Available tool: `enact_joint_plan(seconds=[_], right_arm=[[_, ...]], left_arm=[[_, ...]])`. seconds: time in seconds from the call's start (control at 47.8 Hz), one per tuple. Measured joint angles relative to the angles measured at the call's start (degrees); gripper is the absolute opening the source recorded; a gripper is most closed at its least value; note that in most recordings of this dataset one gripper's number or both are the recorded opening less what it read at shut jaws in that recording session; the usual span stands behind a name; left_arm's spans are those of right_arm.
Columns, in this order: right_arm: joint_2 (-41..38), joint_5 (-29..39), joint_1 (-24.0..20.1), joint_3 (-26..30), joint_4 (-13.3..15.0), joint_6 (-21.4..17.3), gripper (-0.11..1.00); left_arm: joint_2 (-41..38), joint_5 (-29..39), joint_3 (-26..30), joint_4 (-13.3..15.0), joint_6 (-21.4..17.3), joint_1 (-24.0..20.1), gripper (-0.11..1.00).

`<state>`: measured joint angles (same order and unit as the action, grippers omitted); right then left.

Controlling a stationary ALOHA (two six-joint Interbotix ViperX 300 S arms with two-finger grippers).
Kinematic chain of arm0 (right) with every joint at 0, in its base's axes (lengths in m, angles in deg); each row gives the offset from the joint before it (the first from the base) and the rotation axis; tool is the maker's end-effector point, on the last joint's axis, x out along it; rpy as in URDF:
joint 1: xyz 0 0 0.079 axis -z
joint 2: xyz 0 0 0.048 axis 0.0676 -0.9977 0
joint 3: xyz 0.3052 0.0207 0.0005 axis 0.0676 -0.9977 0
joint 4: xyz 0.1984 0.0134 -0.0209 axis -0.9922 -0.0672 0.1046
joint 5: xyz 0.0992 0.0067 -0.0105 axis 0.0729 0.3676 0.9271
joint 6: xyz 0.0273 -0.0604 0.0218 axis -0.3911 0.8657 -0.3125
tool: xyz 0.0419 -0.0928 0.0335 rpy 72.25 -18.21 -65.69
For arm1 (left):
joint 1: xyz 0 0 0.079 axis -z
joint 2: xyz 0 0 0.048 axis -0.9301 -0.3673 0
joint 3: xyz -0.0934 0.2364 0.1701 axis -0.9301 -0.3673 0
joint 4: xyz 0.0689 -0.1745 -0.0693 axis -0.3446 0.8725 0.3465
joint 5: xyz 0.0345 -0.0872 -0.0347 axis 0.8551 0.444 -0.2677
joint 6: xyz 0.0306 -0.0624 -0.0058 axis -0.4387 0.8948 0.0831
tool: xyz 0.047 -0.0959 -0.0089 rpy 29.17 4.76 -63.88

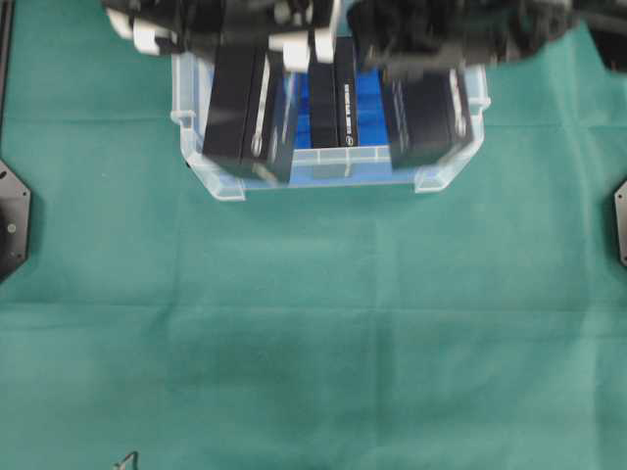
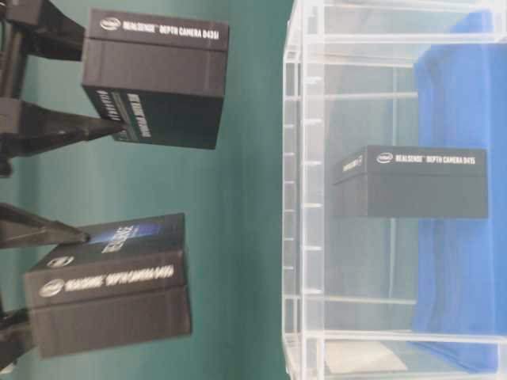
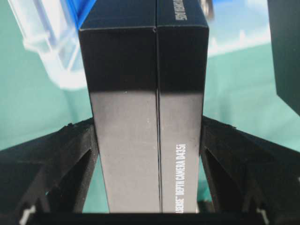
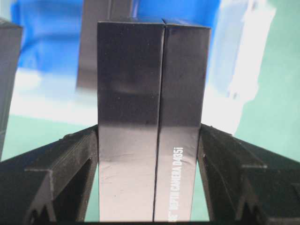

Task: Take the box out of the case with both arms.
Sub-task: 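Lift both gripped boxes straight up out of the case, then carry both boxes forward over the table in front of the case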

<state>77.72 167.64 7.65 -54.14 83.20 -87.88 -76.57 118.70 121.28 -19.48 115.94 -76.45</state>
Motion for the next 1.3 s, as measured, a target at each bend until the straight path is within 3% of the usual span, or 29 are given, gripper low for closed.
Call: enact_joint_plan(seconds=[0.147,0.335,0.586,0.775,1.005,1.298], right_arm=[[-0.1,2.0,-5.9,-0.1,0.4,-5.7,0.65],[0.0,4.8,-11.9,0.0,1.2,-11.6,0.65],[-0.1,5.5,-20.4,0.1,2.5,-16.8,0.65],[-0.1,5.6,-23.7,0.1,2.5,-19.8,0.65],[0.0,5.6,-25.4,0.1,2.7,-20.7,0.65],[0.0,5.7,-25.0,0.1,2.9,-20.9,0.65]], left_arm=[[0.0,0.7,0.0,-0.2,2.4,4.3,0.62],[0.0,0.8,-0.4,-0.3,9.0,10.5,0.62],[0.0,0.8,-0.5,-0.8,21.0,18.7,0.62],[-0.3,0.6,-0.5,-0.9,27.6,23.6,0.62],[-0.7,0.5,-0.6,-0.9,29.2,24.4,0.62],[-0.7,0.5,-1.6,-0.9,27.3,23.8,0.62]])
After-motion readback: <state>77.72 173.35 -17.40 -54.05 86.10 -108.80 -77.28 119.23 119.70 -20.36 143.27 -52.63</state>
